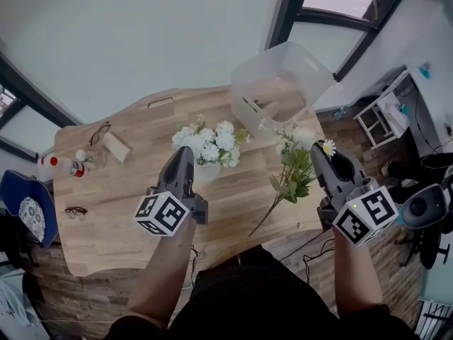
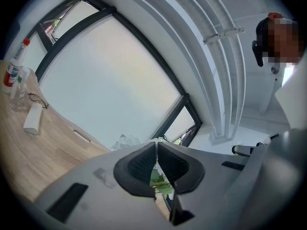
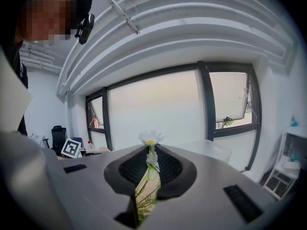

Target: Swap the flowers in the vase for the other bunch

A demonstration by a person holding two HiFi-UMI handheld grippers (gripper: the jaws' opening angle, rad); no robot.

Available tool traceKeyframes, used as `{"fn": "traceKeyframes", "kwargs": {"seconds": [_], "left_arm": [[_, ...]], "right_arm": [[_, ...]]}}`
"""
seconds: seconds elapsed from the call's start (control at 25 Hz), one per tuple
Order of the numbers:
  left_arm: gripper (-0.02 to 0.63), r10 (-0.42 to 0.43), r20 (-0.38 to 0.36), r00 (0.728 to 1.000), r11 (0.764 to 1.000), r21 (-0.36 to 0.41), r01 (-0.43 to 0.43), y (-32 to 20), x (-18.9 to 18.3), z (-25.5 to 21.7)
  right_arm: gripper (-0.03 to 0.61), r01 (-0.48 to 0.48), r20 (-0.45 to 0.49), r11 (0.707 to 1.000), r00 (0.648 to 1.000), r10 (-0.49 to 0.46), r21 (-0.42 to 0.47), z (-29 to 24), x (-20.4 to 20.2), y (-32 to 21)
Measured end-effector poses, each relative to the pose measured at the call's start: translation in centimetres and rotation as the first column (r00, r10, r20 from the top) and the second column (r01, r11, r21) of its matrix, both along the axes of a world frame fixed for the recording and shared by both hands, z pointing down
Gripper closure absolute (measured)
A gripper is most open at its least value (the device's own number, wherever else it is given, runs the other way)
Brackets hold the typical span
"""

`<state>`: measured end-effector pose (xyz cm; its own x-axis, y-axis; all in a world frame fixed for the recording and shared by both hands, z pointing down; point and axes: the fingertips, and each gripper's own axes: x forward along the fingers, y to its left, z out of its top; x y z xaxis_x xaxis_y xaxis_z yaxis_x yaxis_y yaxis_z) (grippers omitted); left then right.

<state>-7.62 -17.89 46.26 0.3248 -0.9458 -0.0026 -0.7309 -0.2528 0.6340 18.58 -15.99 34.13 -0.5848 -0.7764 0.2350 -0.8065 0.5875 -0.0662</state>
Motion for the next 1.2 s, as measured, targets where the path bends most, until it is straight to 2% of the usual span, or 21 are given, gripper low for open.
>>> {"fn": "traceKeyframes", "kwargs": {"seconds": [0.76, 1.04, 1.2], "left_arm": [[0.595, 0.003, 0.059, 0.998, 0.998, -0.061, 0.000, 0.3, 0.2, 2.3], [0.594, 0.005, 0.175, 0.985, 0.998, -0.061, 0.006, 0.4, -0.1, 2.0], [0.594, -0.018, 0.222, 0.975, 1.000, -0.016, 0.022, 1.0, -1.1, 0.3]], "right_arm": [[0.525, 0.029, 0.021, 0.999, 0.999, -0.028, -0.015, 0.9, -1.6, -0.8], [0.525, 0.034, 0.030, 0.999, 0.999, -0.034, -0.005, 0.6, -1.8, -1.4], [0.525, 0.038, 0.041, 0.999, 0.998, -0.038, 0.003, 0.2, -1.9, -1.8]]}}
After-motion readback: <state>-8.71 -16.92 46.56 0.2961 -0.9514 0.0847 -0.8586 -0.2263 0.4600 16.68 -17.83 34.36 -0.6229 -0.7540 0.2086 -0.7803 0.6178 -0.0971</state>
